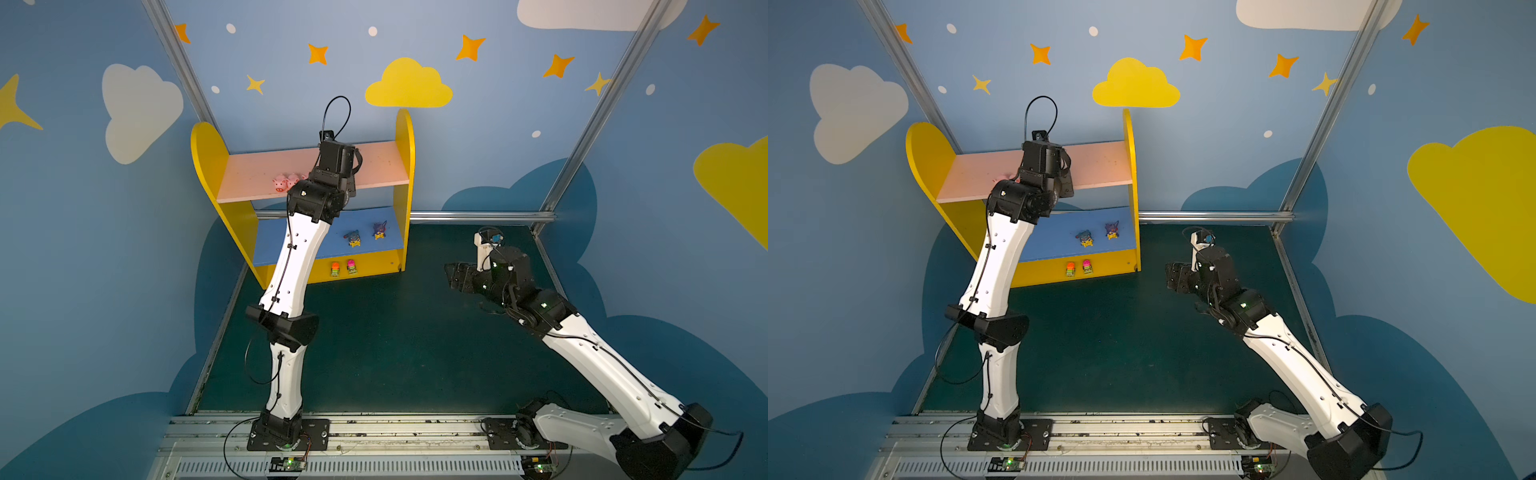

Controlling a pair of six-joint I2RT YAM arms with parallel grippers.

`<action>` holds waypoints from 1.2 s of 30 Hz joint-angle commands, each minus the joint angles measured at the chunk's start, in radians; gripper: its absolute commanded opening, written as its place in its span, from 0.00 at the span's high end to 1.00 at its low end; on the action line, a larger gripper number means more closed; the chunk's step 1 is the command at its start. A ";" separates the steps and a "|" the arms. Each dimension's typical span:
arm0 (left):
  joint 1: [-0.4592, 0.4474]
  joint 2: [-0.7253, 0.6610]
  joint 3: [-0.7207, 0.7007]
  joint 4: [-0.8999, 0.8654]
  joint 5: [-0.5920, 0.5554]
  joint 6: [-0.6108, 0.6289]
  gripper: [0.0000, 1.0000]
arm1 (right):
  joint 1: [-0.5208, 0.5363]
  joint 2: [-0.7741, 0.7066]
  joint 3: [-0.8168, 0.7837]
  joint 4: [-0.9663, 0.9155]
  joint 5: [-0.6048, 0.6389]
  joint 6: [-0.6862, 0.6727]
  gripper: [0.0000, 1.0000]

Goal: Organize plastic toys on shelves
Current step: Place the plastic toy on the shelf.

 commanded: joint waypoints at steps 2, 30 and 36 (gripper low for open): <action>0.016 0.007 0.011 -0.009 0.012 0.009 0.69 | -0.007 0.016 0.046 0.030 -0.015 0.009 0.16; -0.029 -0.123 0.004 0.031 0.014 0.058 0.40 | -0.009 0.051 0.102 0.048 -0.083 0.022 0.16; -0.066 -0.177 -0.060 0.059 0.037 0.054 0.41 | -0.005 0.026 0.104 0.029 -0.083 0.028 0.16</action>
